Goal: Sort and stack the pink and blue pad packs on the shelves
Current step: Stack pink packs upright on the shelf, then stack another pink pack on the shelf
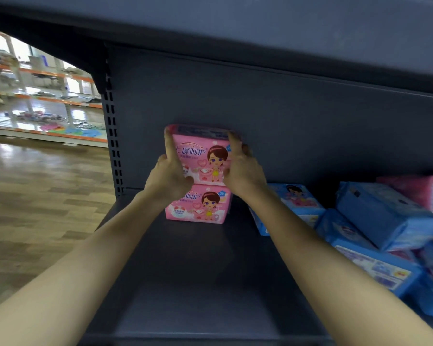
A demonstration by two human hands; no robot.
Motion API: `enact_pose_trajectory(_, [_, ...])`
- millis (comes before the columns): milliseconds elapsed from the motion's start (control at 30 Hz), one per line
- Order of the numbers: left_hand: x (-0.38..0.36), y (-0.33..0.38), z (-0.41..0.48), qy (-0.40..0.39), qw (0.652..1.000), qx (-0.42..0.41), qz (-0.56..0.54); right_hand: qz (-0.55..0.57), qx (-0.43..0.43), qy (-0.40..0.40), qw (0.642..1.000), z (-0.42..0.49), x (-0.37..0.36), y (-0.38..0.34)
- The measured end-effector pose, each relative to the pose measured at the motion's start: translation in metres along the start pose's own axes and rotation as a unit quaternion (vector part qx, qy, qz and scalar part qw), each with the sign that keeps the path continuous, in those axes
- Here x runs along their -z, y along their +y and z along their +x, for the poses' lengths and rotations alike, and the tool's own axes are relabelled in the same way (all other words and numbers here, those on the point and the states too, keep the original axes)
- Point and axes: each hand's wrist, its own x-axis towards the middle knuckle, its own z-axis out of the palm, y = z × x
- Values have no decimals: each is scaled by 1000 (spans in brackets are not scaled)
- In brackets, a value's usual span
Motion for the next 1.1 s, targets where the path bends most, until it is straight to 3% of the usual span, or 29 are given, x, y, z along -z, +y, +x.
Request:
enact_pose_trajectory(200, [6, 25, -17, 37, 984, -72, 159, -55, 9, 6, 998, -19, 10, 2])
enact_pose_trajectory(400, [-14, 66, -37, -38, 942, -172, 285, -115, -39, -13, 992, -52, 29, 23])
enact_pose_trajectory(900, [-96, 144, -77, -112, 906, -341, 224, -203, -209, -9, 957, -125, 95, 96])
enact_pose_trajectory(1100, [-112, 177, -91, -145, 895, -368, 208, -240, -227, 37, 943, -150, 120, 118])
